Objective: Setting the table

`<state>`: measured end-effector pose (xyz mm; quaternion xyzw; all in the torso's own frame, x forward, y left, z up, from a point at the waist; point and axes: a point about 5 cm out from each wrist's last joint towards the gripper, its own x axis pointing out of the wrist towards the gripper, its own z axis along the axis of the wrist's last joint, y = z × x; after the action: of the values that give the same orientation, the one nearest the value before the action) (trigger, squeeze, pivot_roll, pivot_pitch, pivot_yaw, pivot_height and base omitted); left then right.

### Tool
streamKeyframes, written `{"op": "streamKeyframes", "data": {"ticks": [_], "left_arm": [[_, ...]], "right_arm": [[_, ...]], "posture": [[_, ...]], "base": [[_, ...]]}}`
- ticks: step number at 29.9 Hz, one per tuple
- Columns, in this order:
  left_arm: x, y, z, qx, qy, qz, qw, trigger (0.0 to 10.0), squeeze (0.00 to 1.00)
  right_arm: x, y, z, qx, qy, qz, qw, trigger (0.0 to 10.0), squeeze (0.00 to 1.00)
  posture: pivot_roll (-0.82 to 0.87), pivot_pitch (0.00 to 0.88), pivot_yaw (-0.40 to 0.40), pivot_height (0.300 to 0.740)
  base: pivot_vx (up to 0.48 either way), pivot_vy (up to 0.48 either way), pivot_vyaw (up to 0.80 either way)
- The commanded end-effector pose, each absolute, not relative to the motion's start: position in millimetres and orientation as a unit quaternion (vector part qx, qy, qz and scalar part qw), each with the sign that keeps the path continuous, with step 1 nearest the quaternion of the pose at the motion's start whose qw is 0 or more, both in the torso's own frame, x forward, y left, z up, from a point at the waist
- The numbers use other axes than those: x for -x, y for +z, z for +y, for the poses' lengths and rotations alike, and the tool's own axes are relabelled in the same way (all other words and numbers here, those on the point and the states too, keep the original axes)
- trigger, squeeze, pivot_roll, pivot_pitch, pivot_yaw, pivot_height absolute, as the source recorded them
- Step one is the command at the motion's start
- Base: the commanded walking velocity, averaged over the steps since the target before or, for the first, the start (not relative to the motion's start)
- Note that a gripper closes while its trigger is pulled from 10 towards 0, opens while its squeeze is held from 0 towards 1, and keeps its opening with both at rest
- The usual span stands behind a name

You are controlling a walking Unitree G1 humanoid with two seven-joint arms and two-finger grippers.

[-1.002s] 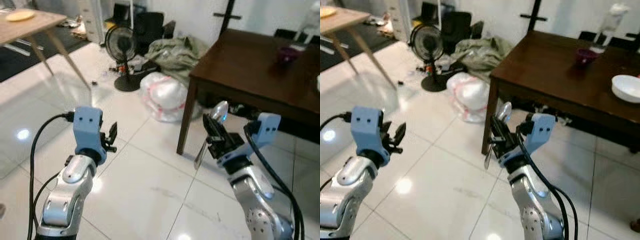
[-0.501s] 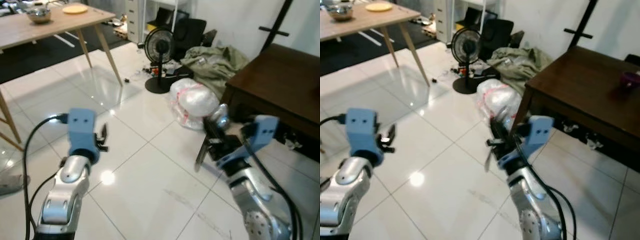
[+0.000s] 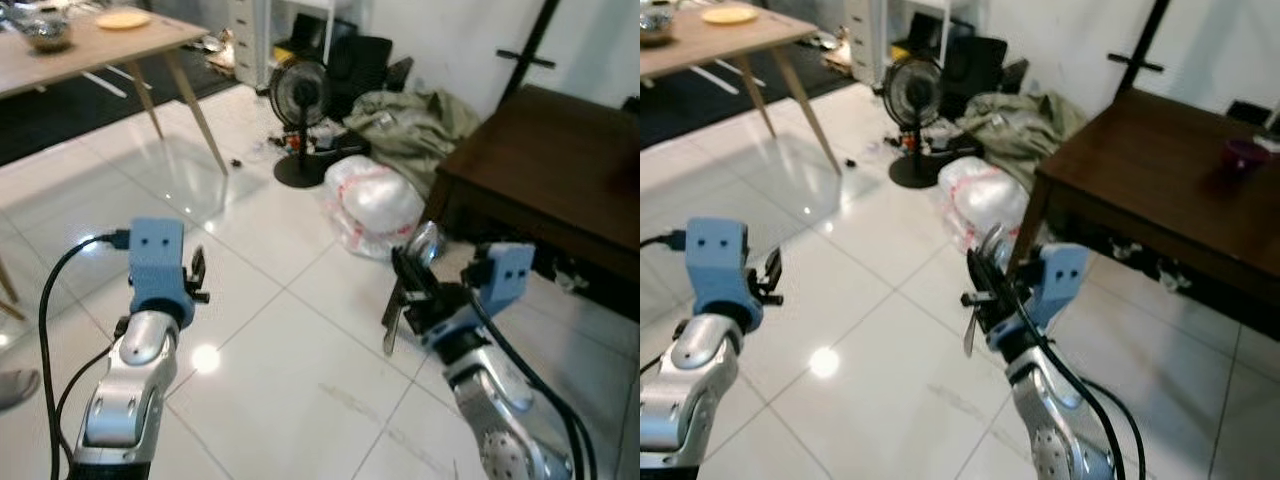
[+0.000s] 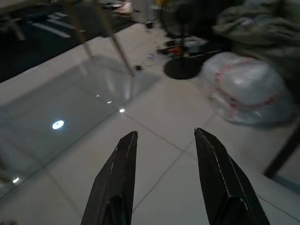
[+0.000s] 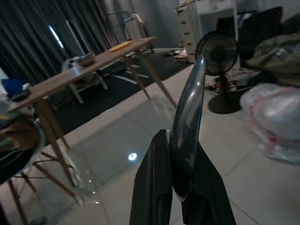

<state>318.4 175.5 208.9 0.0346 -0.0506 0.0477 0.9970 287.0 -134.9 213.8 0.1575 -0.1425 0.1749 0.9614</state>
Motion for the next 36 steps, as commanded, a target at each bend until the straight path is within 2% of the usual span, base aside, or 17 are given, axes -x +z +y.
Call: {"op": "streamKeyframes", "data": {"ticks": [1, 11, 31, 36], "left_arm": [[-317.8, 205.6, 175.9, -0.04, 0.052, -0.046, 0.997, 10.0, 0.0], [-317.8, 205.9, 176.6, -0.043, 0.056, -0.049, 0.996, 10.0, 0.0], [-318.6, 205.9, 177.3, -0.04, 0.063, -0.051, 0.996, 10.0, 0.0], [-319.3, 202.7, 177.7, -0.039, 0.069, -0.048, 0.996, 10.0, 0.0]], "right_arm": [[-285.9, 212.4, -137.5, -0.154, 0.17, -0.146, 0.963, 10.0, 0.0], [-285.5, 212.9, -133.9, -0.153, 0.179, -0.149, 0.96, 10.0, 0.0], [-286.9, 212.8, -129.2, -0.153, 0.192, -0.149, 0.958, 10.0, 0.0], [-290.8, 207.1, -132.1, -0.149, 0.171, -0.141, 0.964, 10.0, 0.0]], "posture": [[0.07, 0.122, 0.06, 0.74], [0.07, 0.124, 0.06, 0.74], [0.08, 0.113, 0.054, 0.74], [0.08, 0.106, 0.052, 0.74]], "base": [[0.461, 0.0, 0.0], [0.461, 0.0, 0.09], [0.461, 0.0, 0.78], [0.461, 0.0, 0.0]]}}
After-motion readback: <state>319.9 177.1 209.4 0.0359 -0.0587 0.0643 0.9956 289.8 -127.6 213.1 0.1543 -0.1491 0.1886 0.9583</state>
